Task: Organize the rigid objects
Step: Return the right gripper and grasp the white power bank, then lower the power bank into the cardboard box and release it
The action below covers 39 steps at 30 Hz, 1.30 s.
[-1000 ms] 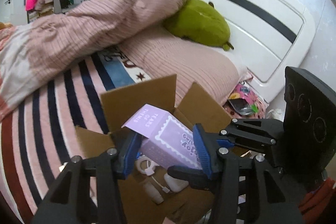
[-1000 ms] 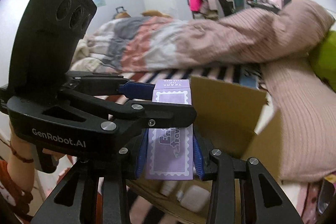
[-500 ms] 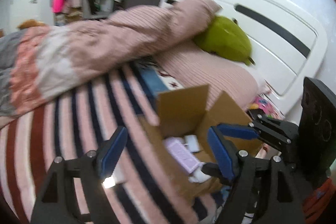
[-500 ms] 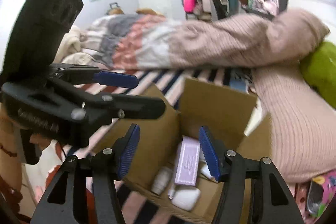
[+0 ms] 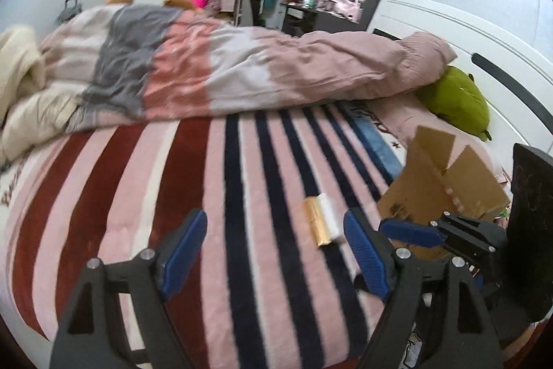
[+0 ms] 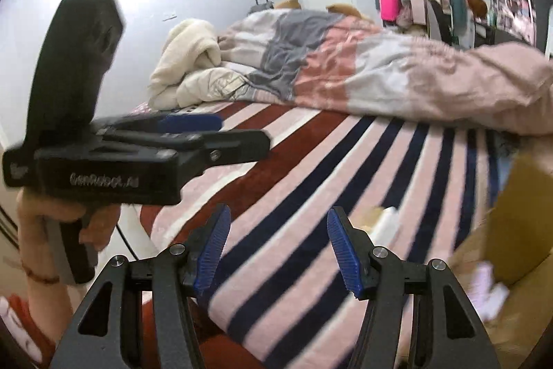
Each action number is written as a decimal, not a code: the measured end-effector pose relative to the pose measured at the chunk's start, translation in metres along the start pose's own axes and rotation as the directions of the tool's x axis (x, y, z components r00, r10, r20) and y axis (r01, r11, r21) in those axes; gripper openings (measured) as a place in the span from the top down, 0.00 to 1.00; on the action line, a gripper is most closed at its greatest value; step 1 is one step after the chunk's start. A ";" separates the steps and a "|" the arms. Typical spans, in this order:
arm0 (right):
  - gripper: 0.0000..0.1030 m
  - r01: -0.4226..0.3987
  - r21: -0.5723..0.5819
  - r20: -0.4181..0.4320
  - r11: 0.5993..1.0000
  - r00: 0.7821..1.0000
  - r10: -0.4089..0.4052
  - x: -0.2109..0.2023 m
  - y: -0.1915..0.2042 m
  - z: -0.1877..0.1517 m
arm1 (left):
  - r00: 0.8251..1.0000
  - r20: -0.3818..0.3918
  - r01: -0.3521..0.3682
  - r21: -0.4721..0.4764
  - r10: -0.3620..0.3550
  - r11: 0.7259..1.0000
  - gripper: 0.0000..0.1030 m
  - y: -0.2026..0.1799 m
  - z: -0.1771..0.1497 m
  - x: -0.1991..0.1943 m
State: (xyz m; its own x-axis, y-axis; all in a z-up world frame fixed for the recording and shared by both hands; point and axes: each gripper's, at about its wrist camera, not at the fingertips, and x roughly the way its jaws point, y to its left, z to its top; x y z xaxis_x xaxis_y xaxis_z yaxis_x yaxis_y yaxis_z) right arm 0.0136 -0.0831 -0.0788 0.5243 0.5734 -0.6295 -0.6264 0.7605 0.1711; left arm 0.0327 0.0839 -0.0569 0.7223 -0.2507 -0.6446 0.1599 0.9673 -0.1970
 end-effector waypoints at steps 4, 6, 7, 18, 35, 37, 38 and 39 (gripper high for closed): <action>0.47 0.093 0.131 -0.006 0.987 0.996 -0.093 0.033 -0.010 -0.015 | 0.999 -0.006 0.033 -0.050 -0.033 0.998 0.24 0.024 -0.020 0.015; 0.47 0.161 0.213 -0.023 0.964 0.987 -0.160 0.051 -0.026 -0.025 | 0.999 -0.018 0.033 -0.061 -0.034 0.998 0.24 0.029 -0.027 0.023; 0.47 0.189 0.245 -0.039 0.951 0.982 -0.185 0.058 -0.035 -0.029 | 0.999 -0.025 0.040 -0.071 -0.042 0.997 0.24 0.033 -0.030 0.027; 0.48 0.350 0.390 -0.153 0.852 0.937 -0.314 0.106 -0.115 -0.053 | 0.997 -0.057 0.051 -0.116 -0.058 0.992 0.24 0.052 -0.045 0.046; 0.69 0.098 0.026 -0.210 0.995 0.974 -0.091 0.106 -0.026 -0.072 | 0.998 -0.060 0.002 -0.110 -0.008 0.994 0.24 0.051 -0.047 0.024; 0.69 0.084 0.058 -0.223 0.995 0.972 -0.069 0.109 -0.031 -0.076 | 0.998 -0.069 -0.007 -0.111 -0.001 0.994 0.24 0.054 -0.049 0.025; 0.69 0.081 0.063 -0.219 0.995 0.973 -0.065 0.107 -0.033 -0.077 | 0.997 -0.075 -0.009 -0.114 0.001 0.993 0.24 0.055 -0.049 0.027; 0.69 0.079 0.066 -0.218 0.995 0.974 -0.063 0.108 -0.034 -0.076 | 0.997 -0.081 -0.008 -0.116 -0.002 0.993 0.24 0.056 -0.049 0.029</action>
State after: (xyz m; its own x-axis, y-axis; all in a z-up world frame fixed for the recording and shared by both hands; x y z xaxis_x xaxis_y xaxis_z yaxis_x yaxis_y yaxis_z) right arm 0.0480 -0.0695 -0.2101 0.4245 0.4442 -0.7889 -0.5438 0.8218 0.1701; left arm 0.0295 0.1291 -0.1232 0.6654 -0.2546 -0.7018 0.0752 0.9581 -0.2764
